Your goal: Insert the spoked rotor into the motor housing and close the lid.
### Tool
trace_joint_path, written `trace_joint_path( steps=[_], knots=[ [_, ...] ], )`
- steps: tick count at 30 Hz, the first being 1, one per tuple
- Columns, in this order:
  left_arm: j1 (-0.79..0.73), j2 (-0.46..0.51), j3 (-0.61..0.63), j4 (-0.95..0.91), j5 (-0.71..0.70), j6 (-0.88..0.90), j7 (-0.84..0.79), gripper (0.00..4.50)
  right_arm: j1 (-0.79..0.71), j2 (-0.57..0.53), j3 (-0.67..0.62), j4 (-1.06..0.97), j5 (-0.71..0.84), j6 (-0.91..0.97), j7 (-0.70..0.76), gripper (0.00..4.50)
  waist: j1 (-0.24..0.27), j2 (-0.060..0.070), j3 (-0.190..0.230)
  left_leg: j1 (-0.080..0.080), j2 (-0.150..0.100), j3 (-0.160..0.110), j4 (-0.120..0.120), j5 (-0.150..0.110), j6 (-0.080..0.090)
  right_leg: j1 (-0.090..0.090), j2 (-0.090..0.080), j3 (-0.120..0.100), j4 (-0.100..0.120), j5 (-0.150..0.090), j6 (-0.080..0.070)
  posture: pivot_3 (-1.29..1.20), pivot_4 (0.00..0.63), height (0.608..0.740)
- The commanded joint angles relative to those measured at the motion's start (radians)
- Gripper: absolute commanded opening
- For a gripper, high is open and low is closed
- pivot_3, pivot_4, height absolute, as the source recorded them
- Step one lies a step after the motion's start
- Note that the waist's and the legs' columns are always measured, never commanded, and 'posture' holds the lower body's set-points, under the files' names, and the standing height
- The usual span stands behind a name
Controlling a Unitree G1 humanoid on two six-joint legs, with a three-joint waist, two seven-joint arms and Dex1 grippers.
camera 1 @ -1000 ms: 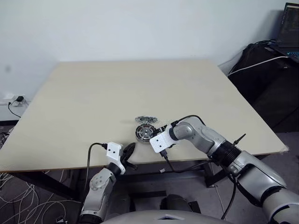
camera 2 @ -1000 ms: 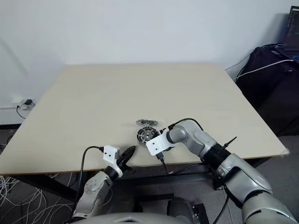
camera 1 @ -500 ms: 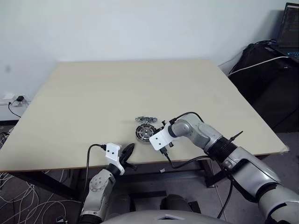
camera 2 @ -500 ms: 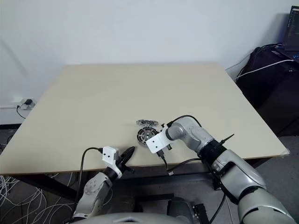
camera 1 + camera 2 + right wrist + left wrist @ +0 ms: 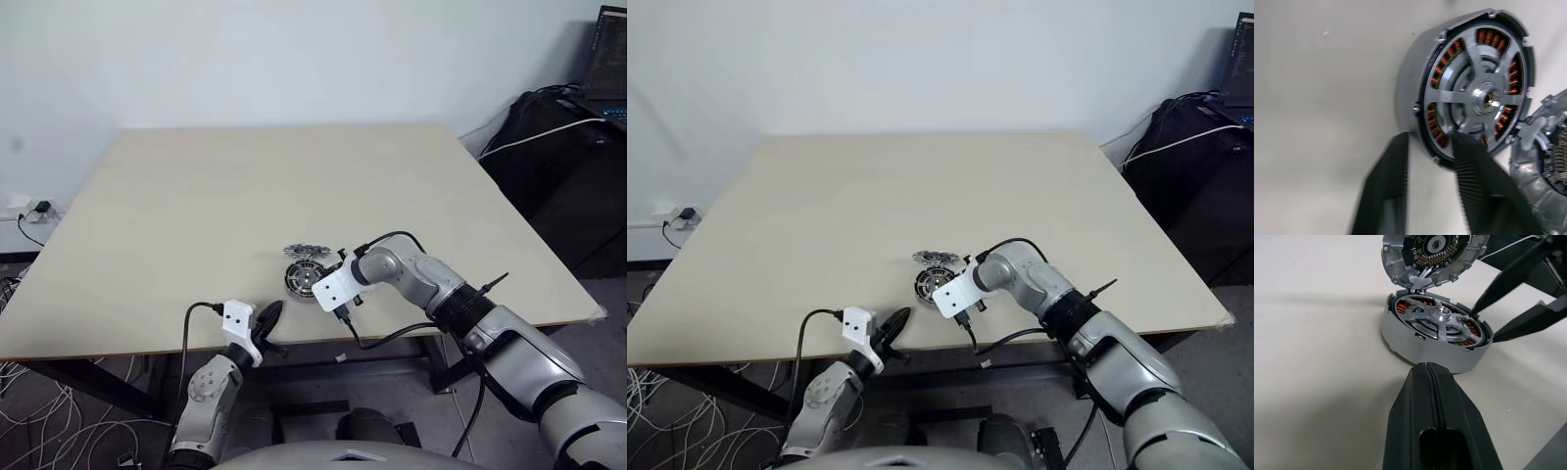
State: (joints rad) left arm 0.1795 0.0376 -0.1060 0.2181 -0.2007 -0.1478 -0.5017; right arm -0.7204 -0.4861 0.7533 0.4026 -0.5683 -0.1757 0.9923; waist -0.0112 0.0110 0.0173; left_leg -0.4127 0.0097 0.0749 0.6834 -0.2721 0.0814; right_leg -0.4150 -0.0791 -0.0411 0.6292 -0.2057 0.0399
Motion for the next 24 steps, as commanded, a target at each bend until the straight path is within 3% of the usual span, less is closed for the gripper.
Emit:
trace_joint_path(
  steps=[1, 2, 18, 24],
  knots=[
    [-0.009, -0.009, -0.002, -0.026, -0.008, -0.019, 0.0, 0.0, -0.013, 0.002, -0.032, -0.014, -0.004, -0.009, -0.005, 0.18, -0.003, 0.0, 0.0, 0.0, 0.0, 0.0, 0.0, 0.0, 0.0, 0.0, 0.0, 0.0, 0.0, 0.0, 0.0, 0.0, 0.0, 0.74],
    [-0.009, -0.009, -0.002, -0.027, -0.009, -0.018, 0.0, 0.0, -0.012, 0.004, -0.032, -0.011, -0.007, -0.01, -0.006, 0.02, -0.003, 0.0, 0.0, 0.001, 0.0, 0.0, 0.0, 0.0, 0.0, 0.0, 0.0, 0.0, 0.0, 0.0, 0.0, 0.0, 0.0, 0.74],
    [-0.016, -0.011, -0.003, -0.031, -0.011, -0.009, 0.003, 0.0, 0.0, 0.006, -0.064, -0.033, 0.008, 0.01, 0.03, 0.02, 0.0, 0.001, 0.0, 0.001, 0.0, 0.0, 0.0, 0.0, 0.0, 0.0, 0.0, 0.0, 0.001, 0.0, 0.0, 0.0, 0.0, 0.74],
    [-0.019, -0.009, -0.005, -0.029, -0.011, -0.006, -0.003, 0.0, 0.101, 0.04, -0.139, -0.209, 0.167, 0.25, 0.195, 0.02, 0.003, 0.001, 0.0, -0.001, 0.0, -0.001, 0.0, 0.0, 0.0, 0.0, -0.001, 0.0, -0.001, 0.0, -0.001, 0.0, 0.0, 0.74]
  ],
)
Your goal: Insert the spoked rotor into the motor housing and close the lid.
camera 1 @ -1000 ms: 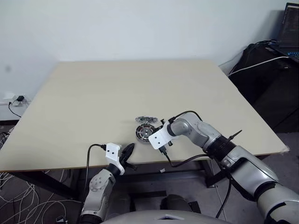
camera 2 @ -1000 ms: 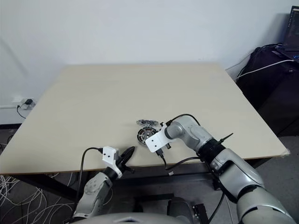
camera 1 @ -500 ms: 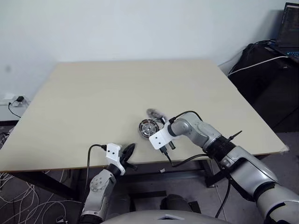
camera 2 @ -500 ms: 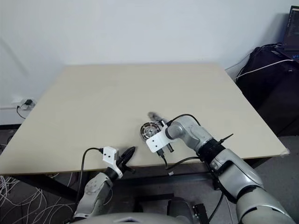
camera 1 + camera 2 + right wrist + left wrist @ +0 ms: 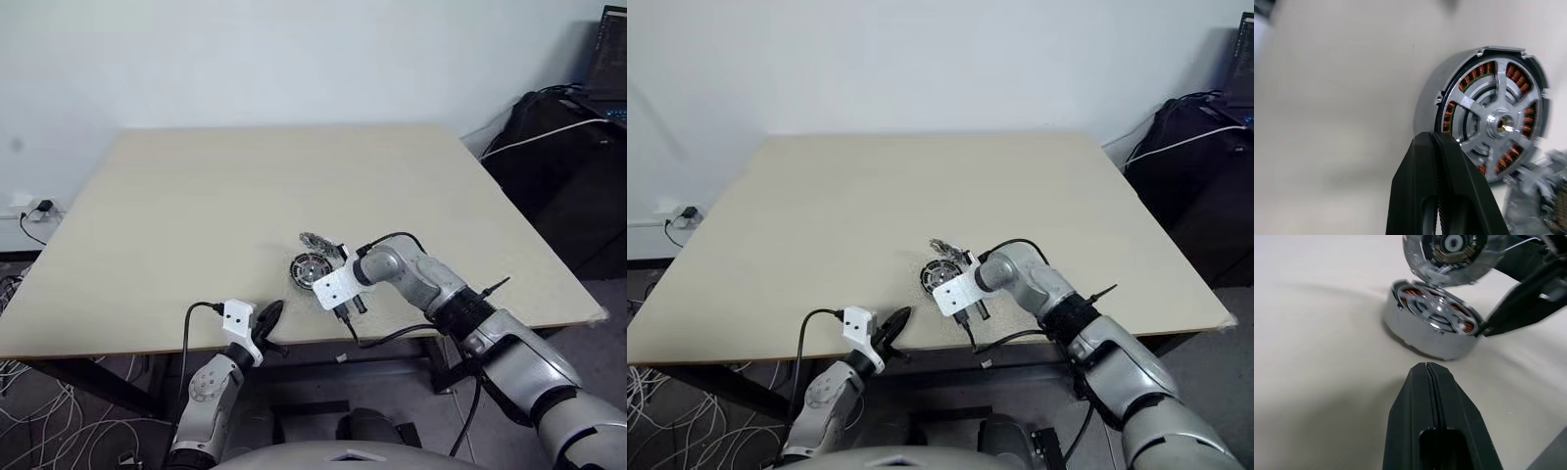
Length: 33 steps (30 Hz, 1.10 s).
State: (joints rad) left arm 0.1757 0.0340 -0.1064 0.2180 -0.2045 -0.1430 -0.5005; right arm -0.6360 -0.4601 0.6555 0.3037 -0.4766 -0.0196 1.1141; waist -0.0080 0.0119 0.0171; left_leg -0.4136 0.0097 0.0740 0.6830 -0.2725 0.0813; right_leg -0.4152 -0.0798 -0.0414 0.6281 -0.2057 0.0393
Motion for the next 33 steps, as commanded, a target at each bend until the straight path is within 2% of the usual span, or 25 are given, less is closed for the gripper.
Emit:
trace_joint_path(
  steps=[1, 8, 18, 29, 33],
  knots=[
    [-0.016, -0.005, -0.005, -0.028, -0.007, -0.01, -0.005, 0.0, 0.027, 0.015, -0.044, -0.133, 0.083, 0.125, 0.087, 0.02, 0.0, 0.0, 0.0, 0.0, 0.0, 0.0, 0.0, 0.0, 0.0, 0.0, 0.0, 0.0, 0.0, 0.0, 0.0, 0.0, 0.0, 0.74],
    [-0.019, -0.004, -0.004, -0.017, -0.008, -0.014, -0.011, 0.0, 0.074, 0.027, -0.041, -0.23, 0.096, 0.289, 0.105, 0.02, 0.0, 0.0, 0.0, 0.0, 0.0, -0.001, 0.0, 0.0, 0.0, 0.0, -0.001, 0.0, 0.001, 0.0, 0.0, 0.0, 0.0, 0.74],
    [-0.018, -0.004, -0.001, -0.01, -0.008, -0.02, -0.011, 0.0, 0.099, 0.174, -0.067, -0.218, 0.083, 0.527, -0.075, 0.02, -0.018, -0.001, -0.001, 0.002, 0.002, -0.002, -0.001, 0.0, -0.002, -0.001, 0.0, 0.0, 0.003, 0.002, -0.003, 0.0, 0.0, 0.74],
    [-0.017, -0.004, 0.004, -0.007, -0.009, -0.024, -0.009, 0.0, 0.092, 0.247, -0.104, -0.163, 0.099, 0.714, -0.25, 0.02, -0.017, -0.001, 0.0, 0.001, 0.001, -0.002, 0.0, 0.003, -0.006, -0.007, 0.0, -0.001, 0.015, 0.002, -0.004, 0.0, 0.0, 0.74],
    [-0.016, -0.003, 0.004, -0.009, -0.01, -0.023, -0.009, 0.0, 0.09, 0.295, -0.162, -0.158, 0.152, 0.826, -0.301, 0.02, -0.013, -0.002, 0.001, 0.001, 0.002, -0.002, 0.0, 0.003, -0.006, -0.008, 0.0, -0.002, 0.015, 0.003, -0.003, 0.0, 0.0, 0.74]
  ],
)
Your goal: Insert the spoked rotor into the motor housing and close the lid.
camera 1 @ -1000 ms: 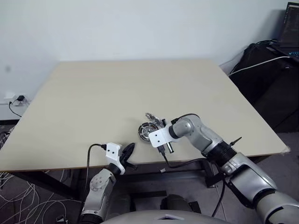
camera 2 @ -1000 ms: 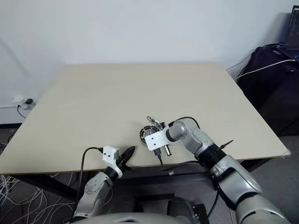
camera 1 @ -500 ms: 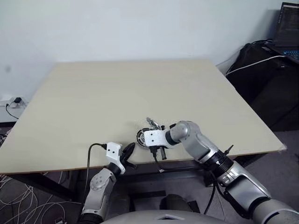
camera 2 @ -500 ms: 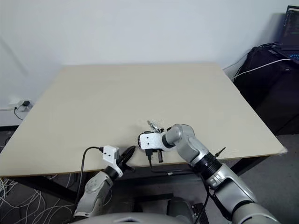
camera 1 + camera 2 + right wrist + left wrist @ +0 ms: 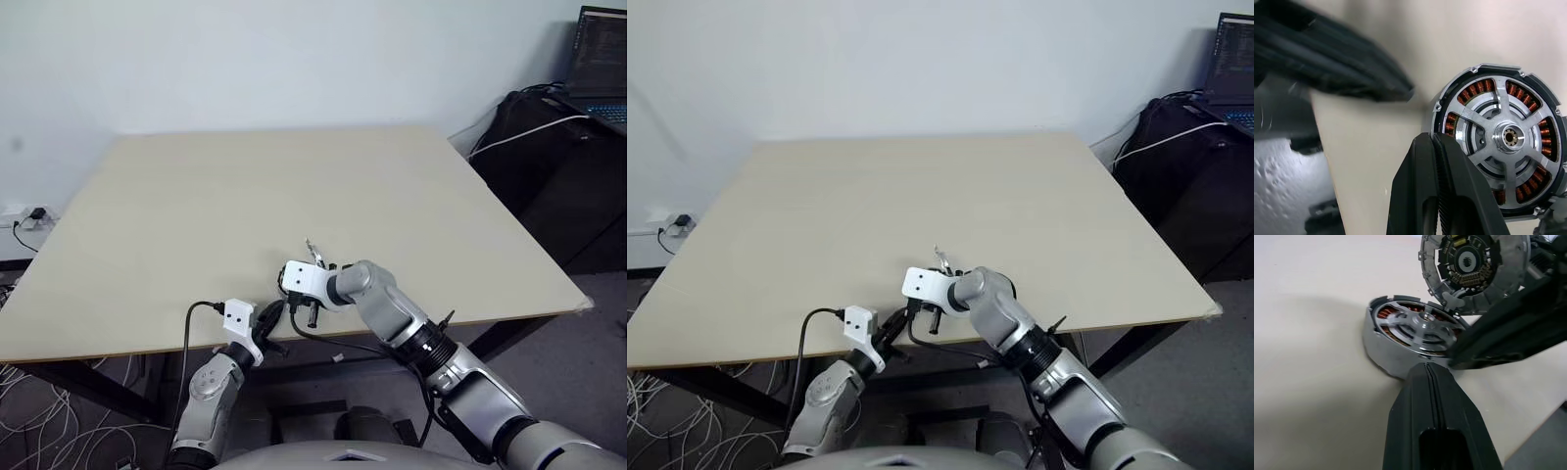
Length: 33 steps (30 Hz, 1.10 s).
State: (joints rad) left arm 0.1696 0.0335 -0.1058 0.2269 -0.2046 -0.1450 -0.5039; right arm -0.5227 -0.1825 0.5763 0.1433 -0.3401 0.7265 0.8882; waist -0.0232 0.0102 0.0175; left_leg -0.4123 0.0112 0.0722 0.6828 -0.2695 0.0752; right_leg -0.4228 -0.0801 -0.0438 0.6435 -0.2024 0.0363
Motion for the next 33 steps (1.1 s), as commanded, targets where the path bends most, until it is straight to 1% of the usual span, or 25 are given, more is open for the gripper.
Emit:
trace_joint_path(
  steps=[1, 4, 7, 8, 9, 10, 11, 16, 19, 23, 29, 30, 33],
  knots=[
    [-0.01, -0.002, 0.003, -0.018, -0.01, -0.021, -0.007, 0.0, -0.025, 0.028, -0.095, 0.002, 0.029, 0.105, -0.086, 0.02, 0.005, 0.0, 0.001, 0.0, 0.0, 0.0, 0.0, 0.0, 0.0, 0.0, -0.001, -0.001, 0.0, 0.001, 0.0, 0.0, 0.0, 0.74],
    [-0.01, -0.002, 0.002, -0.023, -0.011, -0.016, -0.007, 0.0, -0.033, 0.076, -0.157, -0.001, 0.082, 0.192, -0.135, 0.02, 0.012, 0.0, 0.001, -0.001, 0.0, 0.0, 0.0, 0.0, -0.001, -0.001, -0.001, -0.002, 0.0, 0.001, 0.0, 0.0, 0.0, 0.74],
    [-0.01, -0.001, -0.001, -0.031, -0.011, -0.009, -0.006, 0.0, -0.04, 0.098, -0.189, -0.012, 0.129, 0.249, -0.157, 0.02, 0.013, 0.0, 0.001, -0.003, 0.0, 0.0, 0.0, 0.001, -0.001, -0.003, -0.001, -0.002, -0.001, 0.001, -0.001, 0.0, 0.0, 0.74],
    [-0.009, -0.001, -0.001, -0.034, -0.011, -0.007, -0.006, 0.0, -0.042, 0.104, -0.197, -0.016, 0.145, 0.265, -0.165, 0.23, 0.013, 0.0, 0.001, -0.004, 0.0, 0.0, 0.0, 0.001, -0.001, -0.003, -0.001, -0.002, -0.001, 0.003, -0.005, 0.0, 0.0, 0.74],
    [-0.008, 0.0, -0.002, -0.036, -0.012, -0.006, -0.006, 0.0, -0.044, 0.107, -0.202, -0.019, 0.157, 0.277, -0.172, 0.48, 0.012, 0.0, 0.001, -0.004, 0.0, 0.0, 0.0, 0.001, -0.001, -0.003, -0.001, -0.001, -0.002, 0.002, -0.004, 0.0, 0.0, 0.74],
    [-0.008, 0.0, -0.002, -0.038, -0.012, -0.005, -0.006, 0.0, -0.046, 0.107, -0.203, -0.024, 0.171, 0.286, -0.174, 0.65, 0.012, 0.0, 0.001, -0.004, 0.0, 0.0, 0.0, 0.001, -0.001, -0.003, -0.001, -0.001, -0.002, 0.001, -0.004, 0.0, 0.0, 0.74],
    [-0.008, 0.001, -0.002, -0.04, -0.012, -0.004, -0.005, 0.0, -0.048, 0.106, -0.204, -0.029, 0.184, 0.294, -0.175, 1.0, 0.012, 0.0, 0.001, -0.004, 0.0, 0.0, 0.0, 0.001, -0.001, -0.003, 0.0, -0.001, -0.003, 0.001, -0.003, 0.0, 0.0, 0.74],
    [-0.006, 0.002, -0.003, -0.046, -0.013, -0.001, -0.003, 0.0, -0.046, 0.101, -0.209, -0.079, 0.277, 0.372, -0.156, 2.5, 0.011, 0.0, 0.001, -0.006, 0.0, 0.001, -0.001, 0.001, 0.0, -0.005, 0.0, 0.0, -0.004, -0.003, -0.004, 0.0, 0.0, 0.74],
    [-0.006, 0.002, -0.003, -0.046, -0.013, 0.0, -0.003, 0.0, -0.034, 0.085, -0.206, -0.134, 0.359, 0.431, -0.11, 3.45, 0.01, 0.0, 0.001, -0.006, 0.0, 0.0, -0.001, 0.0, 0.0, -0.006, 0.0, 0.0, -0.004, -0.004, -0.004, 0.0, 0.0, 0.74],
    [-0.006, 0.001, -0.003, -0.046, -0.015, 0.001, -0.005, 0.0, -0.016, 0.08, -0.23, -0.218, 0.499, 0.511, -0.048, 3.45, 0.01, 0.0, 0.001, -0.006, 0.0, 0.0, -0.001, 0.0, 0.0, -0.005, 0.0, -0.001, -0.004, -0.004, -0.004, 0.0, 0.0, 0.74],
    [-0.006, 0.001, -0.003, -0.043, -0.015, -0.001, -0.006, 0.0, 0.005, 0.068, -0.275, -0.292, 0.684, 0.59, -0.002, 3.45, 0.011, 0.0, 0.001, -0.006, 0.0, 0.0, -0.001, 0.0, 0.0, -0.005, 0.0, -0.001, -0.004, -0.004, -0.004, 0.0, 0.0, 0.74],
    [-0.006, 0.001, -0.003, -0.042, -0.015, -0.001, -0.006, 0.0, 0.009, 0.07, -0.291, -0.301, 0.719, 0.603, 0.007, 3.45, 0.011, 0.0, 0.001, -0.006, 0.0, 0.0, -0.001, 0.0, 0.0, -0.005, 0.0, -0.001, -0.005, -0.004, -0.004, 0.0, 0.0, 0.74],
    [-0.007, 0.001, -0.002, -0.041, -0.014, -0.002, -0.005, 0.0, 0.018, 0.108, -0.417, -0.344, 0.874, 0.67, 0.047, 3.45, 0.011, -0.001, 0.002, -0.007, 0.0, 0.0, -0.002, 0.0, 0.0, -0.005, 0.0, -0.001, -0.005, -0.004, -0.004, 0.0, 0.0, 0.74]
  ],
)
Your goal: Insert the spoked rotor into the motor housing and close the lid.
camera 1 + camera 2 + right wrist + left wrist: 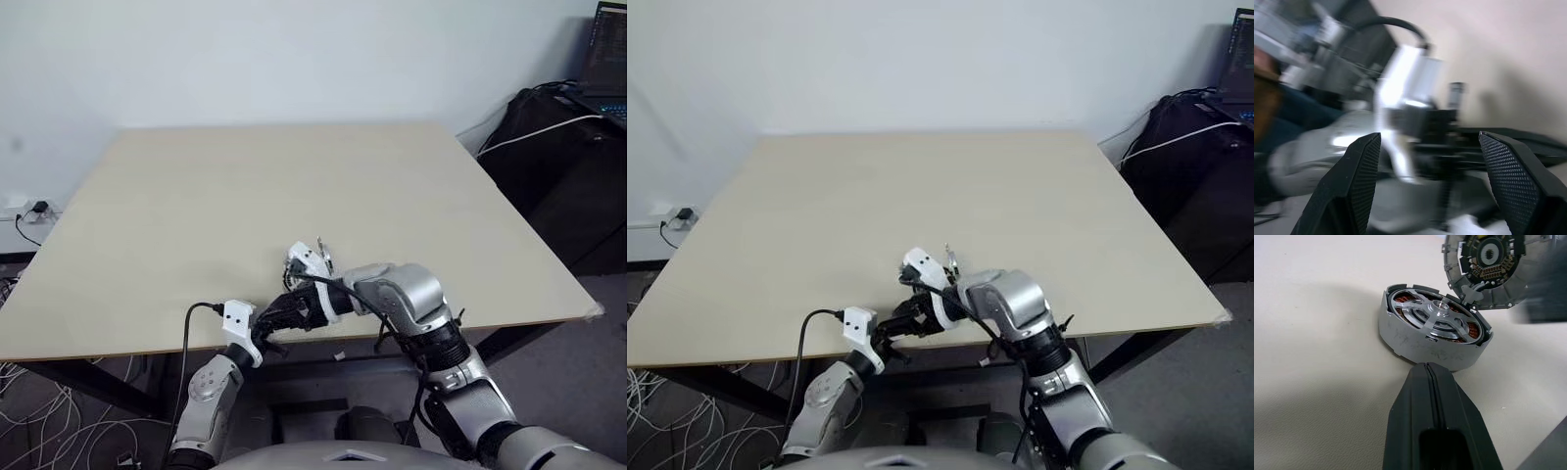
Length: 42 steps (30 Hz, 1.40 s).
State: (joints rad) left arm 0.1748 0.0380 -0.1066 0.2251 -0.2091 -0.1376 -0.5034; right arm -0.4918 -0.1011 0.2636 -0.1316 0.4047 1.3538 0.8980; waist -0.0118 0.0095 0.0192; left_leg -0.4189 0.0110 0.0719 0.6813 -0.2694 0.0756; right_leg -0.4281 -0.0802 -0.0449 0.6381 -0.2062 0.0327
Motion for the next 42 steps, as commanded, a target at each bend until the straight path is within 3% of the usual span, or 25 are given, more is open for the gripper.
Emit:
trace_joint_path(
  steps=[1, 4, 7, 12, 17, 20, 29, 40, 42],
  knots=[
    [-0.012, -0.003, -0.001, -0.039, -0.01, -0.01, -0.005, 0.0, -0.011, 0.036, -0.139, -0.091, 0.169, 0.047, 0.038, 3.45, 0.0, 0.0, 0.0, 0.0, 0.0, 0.0, 0.0, 0.0, 0.0, 0.0, 0.0, 0.0, 0.0, 0.0, 0.0, 0.0, 0.0, 0.74],
    [-0.01, -0.003, -0.001, -0.04, -0.01, -0.009, -0.005, 0.0, -0.008, 0.079, -0.24, -0.151, 0.252, 0.054, -0.01, 3.45, 0.0, 0.0, 0.0, 0.0, 0.0, 0.0, 0.0, 0.0, 0.0, 0.0, 0.0, 0.0, 0.0, 0.0, 0.0, 0.0, 0.0, 0.74],
    [-0.008, -0.002, -0.001, -0.041, -0.011, -0.008, -0.007, 0.0, 0.009, 0.105, -0.284, -0.241, 0.239, -0.07, -0.111, 3.45, 0.0, 0.0, 0.0, 0.0, 0.0, 0.0, -0.001, 0.0, 0.0, 0.0, 0.0, 0.0, -0.001, 0.0, 0.0, 0.0, 0.0, 0.74],
    [-0.008, 0.002, -0.003, -0.039, -0.013, -0.004, -0.014, 0.0, 0.047, 0.099, -0.245, -0.331, -0.004, -0.444, -0.385, 3.45, 0.0, 0.0, 0.0, 0.0, 0.0, 0.0, -0.003, 0.0, 0.0, 0.0, 0.0, 0.0, -0.004, 0.0, 0.002, 0.0, 0.0, 0.74],
    [-0.012, 0.006, -0.005, -0.035, -0.011, -0.002, -0.022, 0.0, 0.12, -0.116, -0.085, -0.267, -0.376, -0.768, -0.558, 3.45, 0.0, 0.0, 0.0, -0.002, -0.001, 0.001, -0.004, 0.0, 0.0, 0.0, 0.0, 0.0, -0.008, 0.001, 0.003, 0.0, 0.0, 0.74],
    [-0.011, 0.009, -0.005, -0.035, -0.008, -0.001, -0.025, 0.0, 0.188, -0.208, -0.052, -0.197, -0.491, -0.82, -0.62, 2.84, 0.0, 0.0, 0.0, -0.002, -0.002, 0.003, -0.004, -0.001, 0.001, 0.001, 0.0, 0.001, -0.009, 0.001, 0.003, 0.0, 0.0, 0.74],
    [-0.004, 0.017, -0.006, -0.048, -0.008, 0.005, -0.026, 0.0, 0.33, -0.31, 0.003, -0.106, -0.578, -0.836, -0.589, 0.02, 0.001, -0.001, 0.001, 0.001, 0.0, 0.003, -0.003, -0.001, 0.003, 0.003, 0.002, 0.002, -0.009, -0.001, 0.007, 0.0, 0.0, 0.74],
    [-0.005, 0.023, -0.008, -0.05, -0.01, 0.01, -0.029, 0.0, 0.327, -0.203, -0.003, -0.046, -0.587, -0.865, -0.635, 0.02, 0.002, -0.001, 0.001, 0.001, 0.0, 0.003, -0.002, -0.001, 0.004, 0.004, 0.002, 0.002, -0.009, 0.001, 0.005, 0.0, 0.0, 0.74],
    [-0.008, 0.027, -0.006, -0.046, -0.008, 0.006, -0.032, 0.0, 0.287, -0.126, 0.032, 0.025, -0.603, -0.887, -0.686, 0.02, -0.002, -0.001, 0.001, 0.001, 0.0, 0.004, -0.002, -0.002, 0.004, 0.004, 0.002, 0.003, -0.01, 0.001, 0.005, 0.0, 0.0, 0.74]
  ],
)
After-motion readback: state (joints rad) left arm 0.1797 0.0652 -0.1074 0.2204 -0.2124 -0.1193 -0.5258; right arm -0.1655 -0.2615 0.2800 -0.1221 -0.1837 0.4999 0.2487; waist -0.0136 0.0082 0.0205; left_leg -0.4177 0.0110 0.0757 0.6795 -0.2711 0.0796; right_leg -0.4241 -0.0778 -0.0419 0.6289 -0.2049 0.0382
